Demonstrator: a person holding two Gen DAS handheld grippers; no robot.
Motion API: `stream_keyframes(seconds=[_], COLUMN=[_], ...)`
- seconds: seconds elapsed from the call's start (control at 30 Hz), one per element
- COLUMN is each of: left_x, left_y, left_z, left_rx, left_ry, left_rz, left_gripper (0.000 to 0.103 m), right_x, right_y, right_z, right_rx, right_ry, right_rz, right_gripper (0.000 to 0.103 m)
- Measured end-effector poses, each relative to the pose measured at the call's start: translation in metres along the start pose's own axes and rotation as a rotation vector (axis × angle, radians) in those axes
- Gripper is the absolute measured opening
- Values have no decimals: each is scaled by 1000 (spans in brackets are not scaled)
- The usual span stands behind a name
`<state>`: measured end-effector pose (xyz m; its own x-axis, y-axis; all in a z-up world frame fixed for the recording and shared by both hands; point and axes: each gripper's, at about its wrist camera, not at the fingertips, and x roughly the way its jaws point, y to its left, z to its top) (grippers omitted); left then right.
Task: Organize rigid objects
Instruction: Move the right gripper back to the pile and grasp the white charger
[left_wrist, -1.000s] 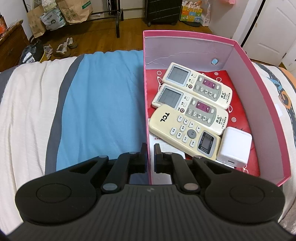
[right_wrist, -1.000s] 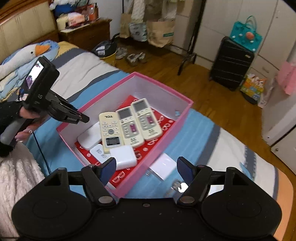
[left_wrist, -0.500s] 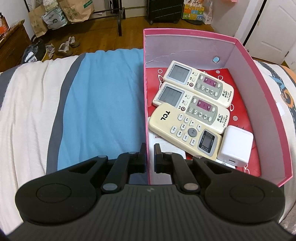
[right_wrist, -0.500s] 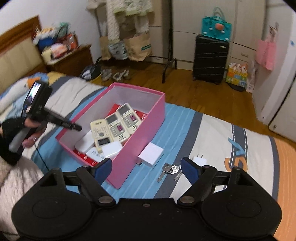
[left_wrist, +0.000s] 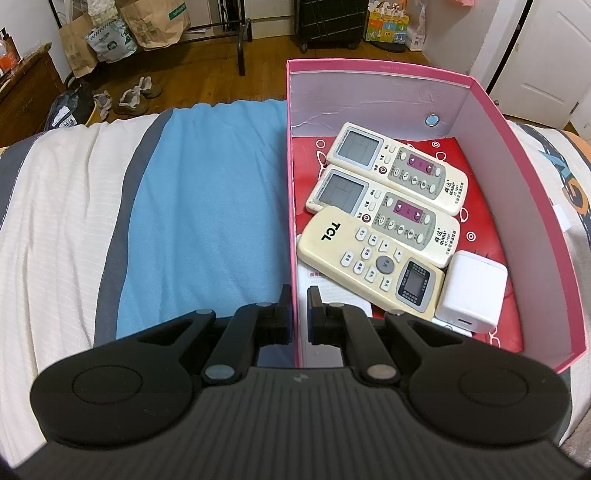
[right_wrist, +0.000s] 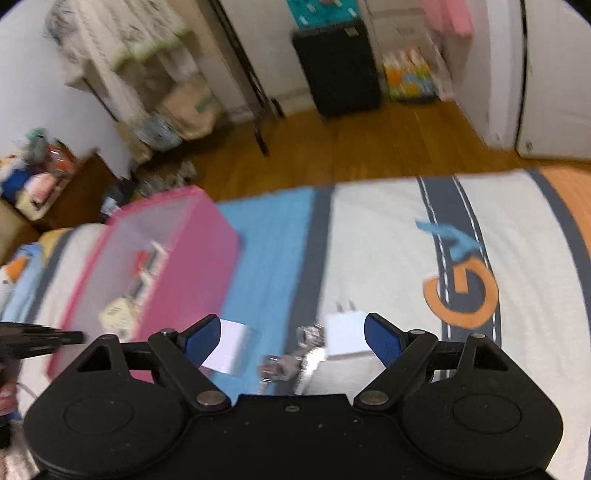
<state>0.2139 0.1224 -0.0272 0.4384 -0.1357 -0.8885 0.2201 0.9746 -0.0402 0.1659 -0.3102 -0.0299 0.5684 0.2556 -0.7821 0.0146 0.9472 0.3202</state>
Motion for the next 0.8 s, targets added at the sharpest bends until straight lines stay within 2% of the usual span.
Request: stream_keyframes(seconds=[0.13,0.2,0.27,0.37,0.6,0.63,0.8], left_x=[-1,-1,-2,-1,-1,-1,-1], left_y=[-1,-1,0,-2,-2,-2,-3], left_z=[0,-1,-2,-2,-2,-2,-2], left_rx=[2,-2,-4,2,4,5,10], left_ry=[-1,-5,-7,-10,-11,-11,-16], left_rz=[4,4,4,9,11,12,16], left_gripper=[5,5,5,5,5,5,5], right_x=[33,48,55,68,77,77,70], right_y=[-13,-18,-25,-22,-14,-12,-7], right_z=[-1,-1,-6,-10,-10,-9,-12], right_rx=[-52,-69,-77,-120,-168,-174,-181], right_ry=[81,108,127,146,108,105,83], right_rz=[-73,-85,-70,-107,-148,-155,-190], right_gripper=[81,75,62,54,54,48,48])
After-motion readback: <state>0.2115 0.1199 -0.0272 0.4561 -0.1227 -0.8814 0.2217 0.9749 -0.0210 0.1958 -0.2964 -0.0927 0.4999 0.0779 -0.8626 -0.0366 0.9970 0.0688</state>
